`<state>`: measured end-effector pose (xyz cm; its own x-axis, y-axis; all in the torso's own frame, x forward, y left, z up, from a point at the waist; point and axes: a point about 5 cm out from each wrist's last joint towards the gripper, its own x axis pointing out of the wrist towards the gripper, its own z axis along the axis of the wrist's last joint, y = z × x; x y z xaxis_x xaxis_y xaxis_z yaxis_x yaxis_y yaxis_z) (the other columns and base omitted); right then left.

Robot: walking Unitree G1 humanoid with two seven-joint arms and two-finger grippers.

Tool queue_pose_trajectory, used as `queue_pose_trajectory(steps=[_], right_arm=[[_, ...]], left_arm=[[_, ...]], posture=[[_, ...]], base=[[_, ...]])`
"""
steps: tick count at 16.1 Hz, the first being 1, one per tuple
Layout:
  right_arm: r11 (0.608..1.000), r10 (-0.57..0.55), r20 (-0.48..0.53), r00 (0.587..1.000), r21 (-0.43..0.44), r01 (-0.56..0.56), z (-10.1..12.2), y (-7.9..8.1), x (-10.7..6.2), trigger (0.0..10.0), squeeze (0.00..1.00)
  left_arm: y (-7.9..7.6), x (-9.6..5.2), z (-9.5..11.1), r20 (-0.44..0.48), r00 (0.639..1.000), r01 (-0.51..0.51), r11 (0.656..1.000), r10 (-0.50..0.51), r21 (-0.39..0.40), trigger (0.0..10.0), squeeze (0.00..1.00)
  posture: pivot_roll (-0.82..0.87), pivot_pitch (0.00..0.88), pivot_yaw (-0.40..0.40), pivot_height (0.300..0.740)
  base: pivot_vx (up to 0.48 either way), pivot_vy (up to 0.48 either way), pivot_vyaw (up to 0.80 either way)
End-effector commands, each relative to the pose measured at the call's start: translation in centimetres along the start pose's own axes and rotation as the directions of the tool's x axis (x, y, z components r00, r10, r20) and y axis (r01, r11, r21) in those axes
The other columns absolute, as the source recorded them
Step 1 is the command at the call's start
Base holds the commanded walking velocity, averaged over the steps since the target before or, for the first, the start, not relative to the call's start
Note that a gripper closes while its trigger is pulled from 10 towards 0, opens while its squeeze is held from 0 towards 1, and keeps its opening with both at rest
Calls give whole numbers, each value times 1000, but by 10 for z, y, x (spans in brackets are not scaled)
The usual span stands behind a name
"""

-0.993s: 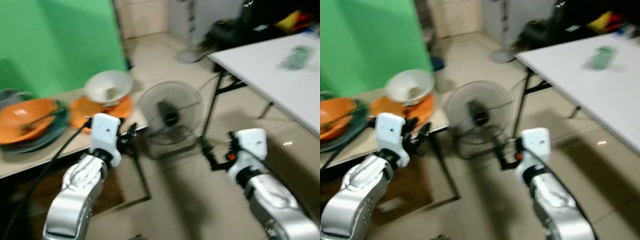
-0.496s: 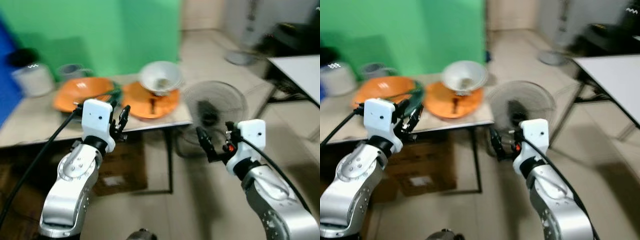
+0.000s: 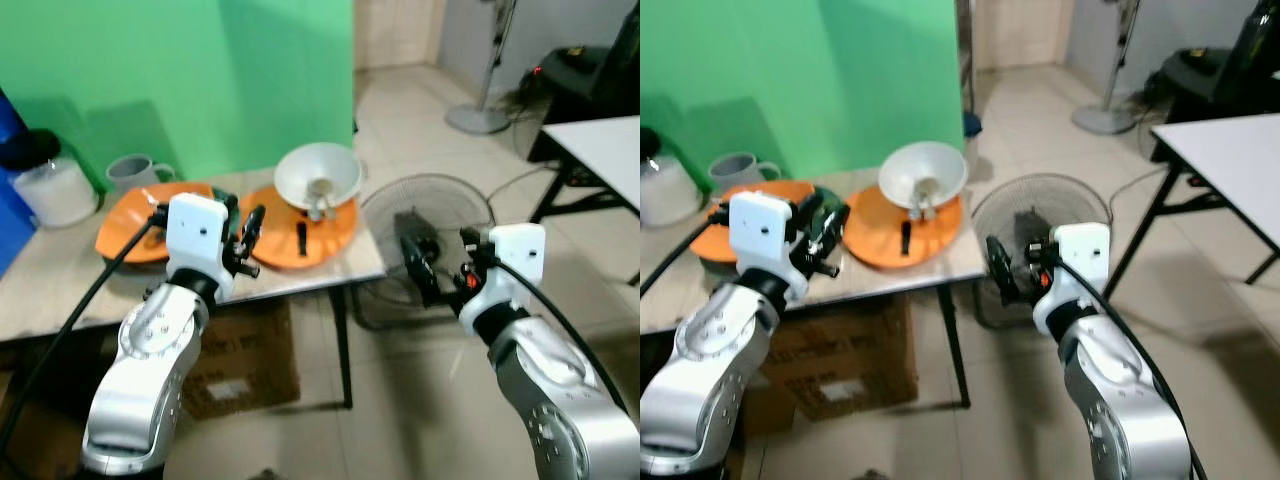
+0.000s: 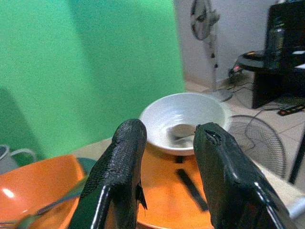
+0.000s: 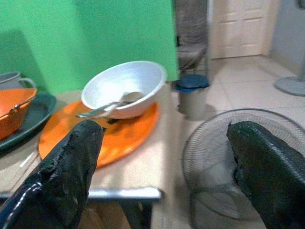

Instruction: Setting the table

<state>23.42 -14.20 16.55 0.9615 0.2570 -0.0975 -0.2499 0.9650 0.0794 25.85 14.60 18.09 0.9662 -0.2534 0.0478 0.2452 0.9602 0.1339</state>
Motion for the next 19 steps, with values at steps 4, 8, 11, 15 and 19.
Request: queue_pose_trajectory(steps=[4, 8, 11, 15, 19], right_arm=[[999, 47, 6, 999, 6, -47, 3, 6, 4, 10000, 0], [995, 93, -22, 995, -24, -94, 5, 6, 4, 10000, 0], [993, 115, -25, 993, -33, -116, 12, 5, 6, 10000, 0], [985, 165, -38, 985, -43, -167, 27, 9, 16, 10000, 0], [972, 213, -185, 959, -63, -228, 29, 10, 33, 10000, 1000]], left_arm=[[5, -1, 1, -2, 1000, -14, 1000, 14, 16, 10000, 0], [3, -1, 0, -4, 1000, -7, 1000, 7, 10, 10000, 0], [1, -1, 2, 3, 1000, 10, 1000, -10, 8, 10000, 0], [-5, -2, 1, -20, 995, 94, 994, -93, 61, 10000, 0], [-14, -9, 0, -80, 950, 309, 946, -302, 101, 10000, 0]], posture=[[60, 0, 56, 740], [58, 0, 54, 740], [60, 0, 52, 740], [60, 0, 49, 740], [56, 0, 57, 740]], base=[[322, 0, 0], [310, 0, 0], [181, 0, 0], [0, 0, 0], [0, 0, 0]])
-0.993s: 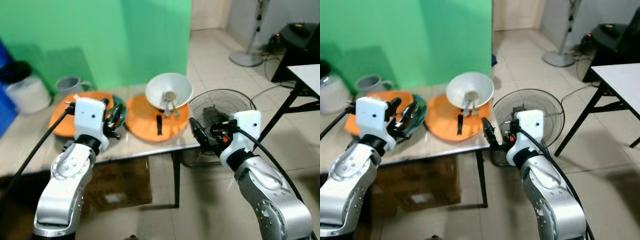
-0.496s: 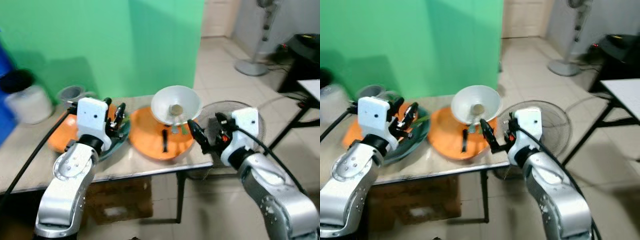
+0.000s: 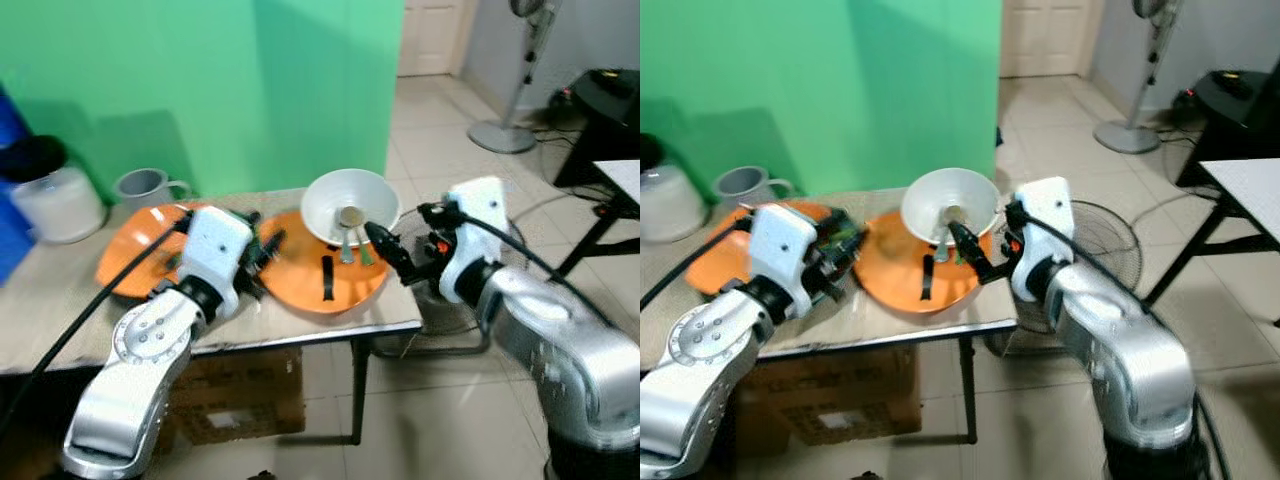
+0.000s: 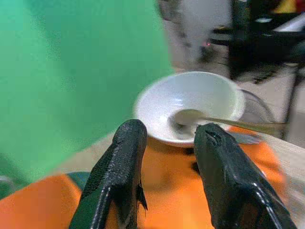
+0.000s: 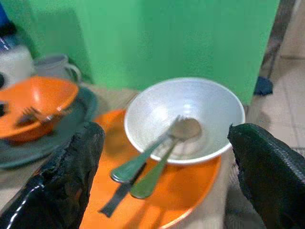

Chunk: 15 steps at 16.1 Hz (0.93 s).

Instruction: Setting the table

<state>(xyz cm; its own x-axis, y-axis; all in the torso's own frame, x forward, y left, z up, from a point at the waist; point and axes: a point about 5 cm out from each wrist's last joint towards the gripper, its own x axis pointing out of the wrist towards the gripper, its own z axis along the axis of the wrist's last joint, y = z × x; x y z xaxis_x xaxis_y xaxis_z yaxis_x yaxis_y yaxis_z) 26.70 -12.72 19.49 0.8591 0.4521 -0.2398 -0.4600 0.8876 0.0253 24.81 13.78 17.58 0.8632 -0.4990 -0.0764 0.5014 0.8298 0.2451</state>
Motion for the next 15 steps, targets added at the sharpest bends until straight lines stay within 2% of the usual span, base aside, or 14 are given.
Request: queue_pose_trajectory(steps=[1, 4, 5, 6, 7, 9, 10, 11, 12, 13, 14, 15], right_arm=[[1000, 29, -63, 998, -11, -29, -3, 1, 7, 10000, 1000], [994, 101, -114, 988, -27, -105, -1, 5, 21, 10000, 1000], [991, 92, -162, 982, -78, -106, 3, 6, 36, 10000, 1000], [990, 93, -181, 979, -84, -109, 7, 6, 45, 10000, 545], [990, 87, -191, 978, -90, -106, 8, 5, 48, 10000, 0], [992, 64, -213, 975, -96, -86, 14, 4, 62, 10000, 0], [993, 59, -217, 974, -91, -81, 17, 4, 66, 9059, 0], [993, 61, -226, 972, -82, -82, 23, 6, 77, 7490, 0], [993, 64, -234, 970, -86, -86, 26, 8, 83, 5451, 0], [989, 45, -260, 964, -125, -80, 34, 10, 103, 6039, 0], [986, 16, -274, 962, -158, -61, 36, 9, 111, 6078, 0], [982, -7, -283, 959, -182, -46, 37, 8, 117, 5059, 0]], left_arm=[[-4, -1, 5, 0, 997, 77, 997, -77, 7, 10000, 0], [-6, -4, 5, -34, 988, 153, 988, -153, 23, 10000, 0], [-6, -9, 3, -65, 979, 197, 980, -195, 30, 10000, 0], [-4, -12, 1, -84, 976, 205, 978, -202, 28, 10000, 0], [-3, -13, -1, -98, 974, 208, 978, -204, 27, 10000, 0], [-1, -19, -9, -153, 964, 225, 974, -216, 42, 10000, 0], [-1, -20, -11, -163, 962, 230, 972, -221, 42, 10000, 0], [0, -22, -12, -176, 958, 237, 971, -226, 42, 10000, 0], [0, -22, -12, -178, 958, 236, 971, -224, 45, 10000, 0], [2, -22, -12, -182, 960, 225, 973, -212, 53, 10000, 0], [2, -23, -12, -183, 962, 217, 975, -203, 57, 10000, 0], [3, -23, -12, -185, 962, 213, 975, -199, 58, 10000, 0]], posture=[[56, 0, 56, 740], [54, 0, 56, 740], [55, 0, 55, 740], [57, 0, 54, 740], [57, 0, 54, 740], [57, 0, 53, 740], [57, 0, 53, 740], [57, 0, 53, 740], [58, 0, 51, 740], [62, 0, 44, 740], [67, 0, 40, 740], [71, 0, 34, 740]], base=[[0, 0, 0], [0, 0, 0], [0, 0, 0], [0, 0, 0], [0, 0, 0], [0, 0, 0], [0, 0, 0], [0, 0, 0], [0, 0, 0], [0, 0, 0], [0, 0, 0], [0, 0, 0]])
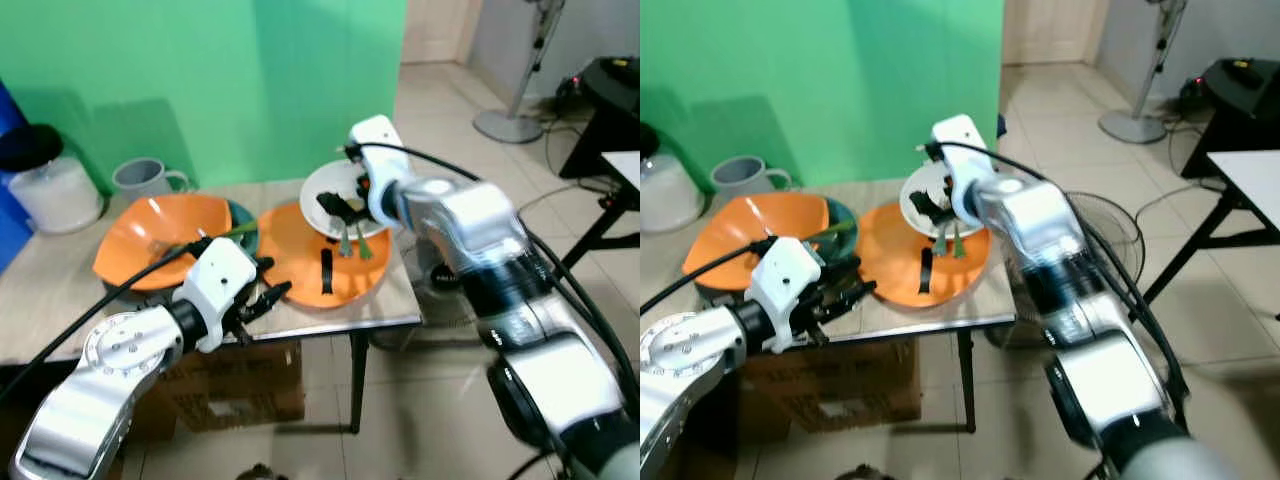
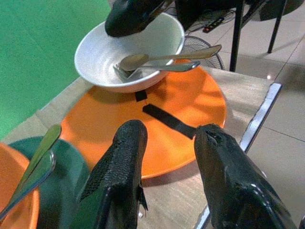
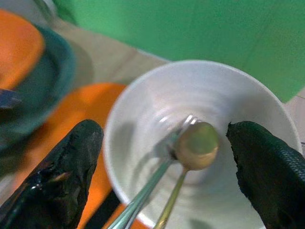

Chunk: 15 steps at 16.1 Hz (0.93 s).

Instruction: Setting the table

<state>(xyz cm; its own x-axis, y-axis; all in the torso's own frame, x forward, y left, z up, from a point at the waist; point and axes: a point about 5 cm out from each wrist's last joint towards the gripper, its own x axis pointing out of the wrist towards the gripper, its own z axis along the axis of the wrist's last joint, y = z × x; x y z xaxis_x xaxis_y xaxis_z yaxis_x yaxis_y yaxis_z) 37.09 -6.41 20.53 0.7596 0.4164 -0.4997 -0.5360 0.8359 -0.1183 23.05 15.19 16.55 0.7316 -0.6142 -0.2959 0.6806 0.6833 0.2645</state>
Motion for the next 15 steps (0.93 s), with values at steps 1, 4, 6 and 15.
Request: queue_pose_trajectory(steps=[1, 4, 6, 15], right_arm=[[999, -24, -28, 999, -23, 23, 1, -1, 7, 4667, 0], [998, -52, -88, 995, -41, 48, -2, -4, 17, 2314, 0], [996, -82, -118, 990, -39, 77, -7, -9, 22, 3020, 0], [992, -95, -190, 977, 59, 108, -23, -24, 25, 4980, 0]], left_arm=[[1, -4, -1, -12, 1000, -15, 1000, 15, 10, 10000, 0], [0, -6, -3, -23, 1000, -21, 1000, 21, 5, 10000, 0], [-1, -6, -5, -29, 999, -25, 1000, 26, 6, 10000, 0], [-3, -3, -5, -26, 1000, -10, 1000, 11, 11, 10000, 0]], posture=[[74, 0, 29, 740], [80, 0, 18, 740], [80, 0, 16, 740], [73, 0, 24, 740]], base=[[0, 0, 0], [0, 0, 0], [0, 0, 0], [0, 0, 0]])
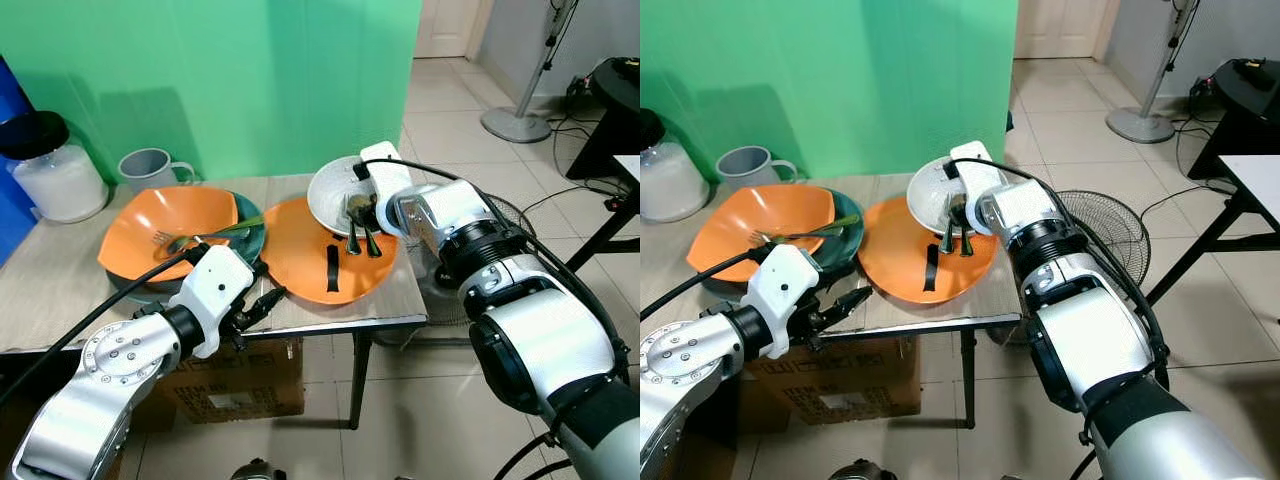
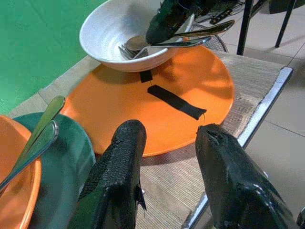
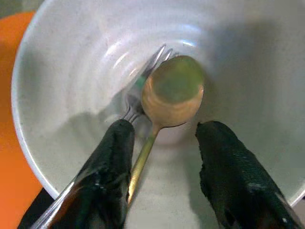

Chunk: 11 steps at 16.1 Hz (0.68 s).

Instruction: Setting the table

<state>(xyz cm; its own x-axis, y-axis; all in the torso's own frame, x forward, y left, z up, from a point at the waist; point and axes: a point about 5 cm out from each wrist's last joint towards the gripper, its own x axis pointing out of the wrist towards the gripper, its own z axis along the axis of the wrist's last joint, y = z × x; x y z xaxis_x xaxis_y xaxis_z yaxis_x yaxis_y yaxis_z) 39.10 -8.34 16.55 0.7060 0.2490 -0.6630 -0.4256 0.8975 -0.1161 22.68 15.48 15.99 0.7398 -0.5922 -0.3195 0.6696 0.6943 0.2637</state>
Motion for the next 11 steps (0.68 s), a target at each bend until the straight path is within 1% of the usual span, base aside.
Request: queue_pose_trajectory(steps=[1, 2, 5, 6, 8, 9, 10, 11], right_arm=[[1000, 1, 21, 1000, 3, -1, 8, -1, -2, 4941, 0], [1000, 6, 14, 1000, 22, -6, 7, 0, -1, 4941, 0], [999, 17, 2, 1000, 37, -17, 4, 1, 1, 4902, 0], [999, 20, -13, 1000, 43, -19, 1, 2, 2, 5137, 0], [999, 21, -33, 999, 44, -19, -2, 2, 3, 6980, 0], [999, 22, -37, 999, 44, -21, -2, 2, 3, 6980, 0], [999, 26, -48, 999, 36, -24, -3, 2, 3, 10000, 0], [999, 30, -49, 998, 21, -29, -3, 2, 3, 10000, 0]], left_arm=[[-3, 0, 3, 8, 1000, 15, 1000, -16, 18, 10000, 0], [-4, 1, 5, 14, 1000, 25, 1000, -25, 18, 10000, 0], [-5, 0, 6, 20, 999, 31, 999, -31, 15, 10000, 0], [-6, 0, 6, 19, 999, 33, 999, -33, 13, 10000, 0], [-5, -1, 7, 17, 999, 31, 999, -31, 15, 10000, 0], [-5, -1, 7, 17, 999, 31, 999, -32, 15, 10000, 0], [-4, 0, 8, 18, 999, 32, 999, -32, 16, 10000, 0], [-4, 0, 8, 19, 999, 32, 999, -32, 17, 10000, 0]], posture=[[71, 0, 27, 740], [73, 0, 27, 740], [76, 0, 25, 740], [77, 0, 23, 740], [77, 0, 22, 740], [77, 0, 22, 740], [76, 0, 23, 740], [76, 0, 24, 740]], base=[[0, 0, 0], [0, 0, 0], [0, 0, 0], [0, 0, 0], [0, 0, 0], [0, 0, 0], [0, 0, 0], [0, 0, 0]])
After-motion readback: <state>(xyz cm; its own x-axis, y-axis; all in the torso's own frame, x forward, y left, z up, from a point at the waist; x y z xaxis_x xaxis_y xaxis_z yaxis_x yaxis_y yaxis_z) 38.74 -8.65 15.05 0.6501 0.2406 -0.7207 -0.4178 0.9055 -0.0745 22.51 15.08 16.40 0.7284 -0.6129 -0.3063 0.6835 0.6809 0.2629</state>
